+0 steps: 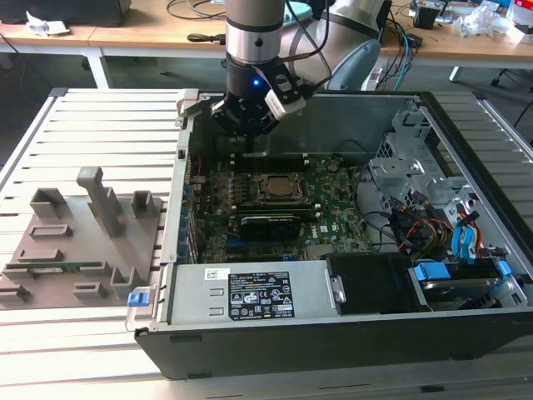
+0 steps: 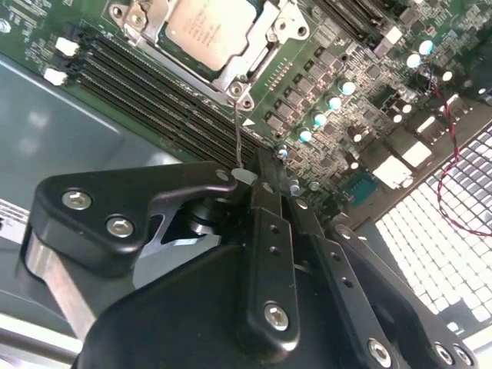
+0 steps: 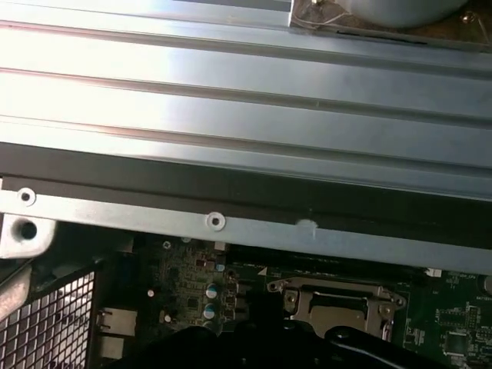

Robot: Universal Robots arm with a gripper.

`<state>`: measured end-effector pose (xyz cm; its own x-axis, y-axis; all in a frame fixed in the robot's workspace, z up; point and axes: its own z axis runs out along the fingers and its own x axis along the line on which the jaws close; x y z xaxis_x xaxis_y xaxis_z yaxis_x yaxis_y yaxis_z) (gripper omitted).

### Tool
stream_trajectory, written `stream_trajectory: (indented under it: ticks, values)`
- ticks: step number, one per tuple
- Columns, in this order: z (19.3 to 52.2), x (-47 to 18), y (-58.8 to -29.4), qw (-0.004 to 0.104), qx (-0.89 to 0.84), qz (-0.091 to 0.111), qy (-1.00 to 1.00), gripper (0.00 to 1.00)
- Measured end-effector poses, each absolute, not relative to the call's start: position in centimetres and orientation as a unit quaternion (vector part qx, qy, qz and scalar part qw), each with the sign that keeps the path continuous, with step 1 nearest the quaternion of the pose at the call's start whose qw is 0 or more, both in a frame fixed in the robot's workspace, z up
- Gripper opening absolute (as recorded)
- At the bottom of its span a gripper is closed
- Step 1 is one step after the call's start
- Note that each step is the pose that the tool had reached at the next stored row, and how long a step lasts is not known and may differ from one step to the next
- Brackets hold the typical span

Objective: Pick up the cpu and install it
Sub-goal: 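Install the first cpu locking lever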

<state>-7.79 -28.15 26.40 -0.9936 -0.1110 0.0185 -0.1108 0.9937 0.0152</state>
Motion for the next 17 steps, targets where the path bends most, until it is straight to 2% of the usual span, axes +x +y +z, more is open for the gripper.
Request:
stream_trajectory:
  ticks: [17]
  values:
    - [26.4, -4.1, -28.1, 0.011, 0.055, -0.007, -0.998, 0.11]
